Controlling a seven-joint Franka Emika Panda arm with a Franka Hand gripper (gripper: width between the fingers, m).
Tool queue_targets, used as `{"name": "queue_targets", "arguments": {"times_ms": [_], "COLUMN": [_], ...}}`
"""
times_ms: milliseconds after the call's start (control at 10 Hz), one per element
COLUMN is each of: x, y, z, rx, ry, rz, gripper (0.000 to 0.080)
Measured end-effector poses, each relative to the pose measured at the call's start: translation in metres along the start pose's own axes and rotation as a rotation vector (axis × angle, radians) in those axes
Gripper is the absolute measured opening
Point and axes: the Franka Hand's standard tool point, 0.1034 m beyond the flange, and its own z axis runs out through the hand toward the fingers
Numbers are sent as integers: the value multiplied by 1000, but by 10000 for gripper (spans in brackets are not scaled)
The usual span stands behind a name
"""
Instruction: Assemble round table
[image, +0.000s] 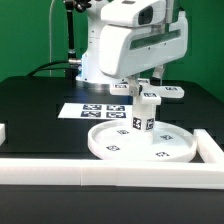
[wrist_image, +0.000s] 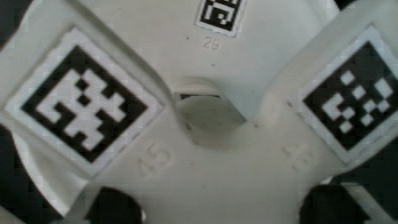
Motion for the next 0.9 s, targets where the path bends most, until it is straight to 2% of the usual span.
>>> {"name": "queue_targets", "arguments": {"times_ms": [300,700,900], "x": [0,1,2], "y": [0,0,1], "z": [0,0,-1], "rx": [0,32,34], "ry": [1,45,54], "rz": [184,664,840], "gripper": [442,442,442]}}
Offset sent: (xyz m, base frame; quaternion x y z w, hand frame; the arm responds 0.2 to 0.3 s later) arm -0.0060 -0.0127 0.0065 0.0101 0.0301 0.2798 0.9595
